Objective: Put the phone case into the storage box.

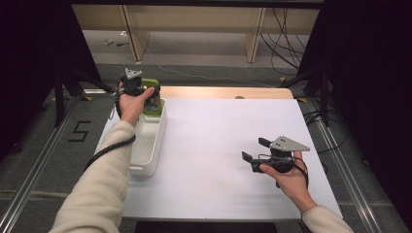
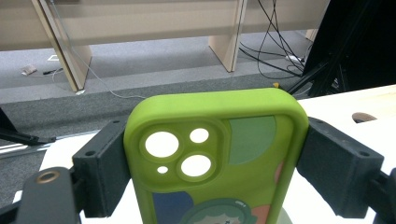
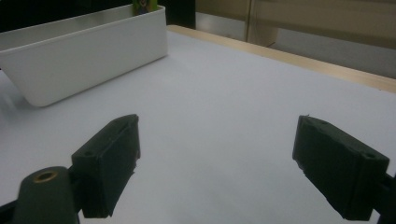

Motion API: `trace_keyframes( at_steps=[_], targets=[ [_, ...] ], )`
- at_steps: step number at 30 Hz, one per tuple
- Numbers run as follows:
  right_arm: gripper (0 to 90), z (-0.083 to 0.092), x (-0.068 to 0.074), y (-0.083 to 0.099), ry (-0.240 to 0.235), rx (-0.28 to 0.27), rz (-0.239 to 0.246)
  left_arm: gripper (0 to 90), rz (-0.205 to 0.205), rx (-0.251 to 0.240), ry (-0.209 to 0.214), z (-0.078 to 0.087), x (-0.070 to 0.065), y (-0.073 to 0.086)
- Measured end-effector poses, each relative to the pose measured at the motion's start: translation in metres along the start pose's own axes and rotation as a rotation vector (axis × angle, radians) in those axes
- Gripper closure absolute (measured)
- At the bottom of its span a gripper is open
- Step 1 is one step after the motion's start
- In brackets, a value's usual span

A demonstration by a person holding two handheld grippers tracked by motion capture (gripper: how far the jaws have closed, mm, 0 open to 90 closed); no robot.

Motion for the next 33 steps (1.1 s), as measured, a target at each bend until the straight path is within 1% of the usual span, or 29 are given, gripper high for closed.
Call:
trace_keyframes(
  at_steps=[15, 33],
  targets=[
    [16.0, 0.000, 0.000, 0.000, -0.001, 0.002, 0.000, 16.0, 0.009, 0.015, 0.000, -0.005, 0.001, 0.004],
    [16.0, 0.000, 0.001, 0.000, -0.002, 0.005, 0.000, 15.9, 0.006, 0.034, 0.004, -0.010, 0.000, 0.011]
  ],
)
Point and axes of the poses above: each handheld gripper's, and its own axes: z roughly backward along the jaws, y roughly out of its underside, x roughly to its left, the point moved 7 cm from there along -z, roughly forward along the jaws, and after that the axes turned 5 degrees about -y, right-handed, at the moved point
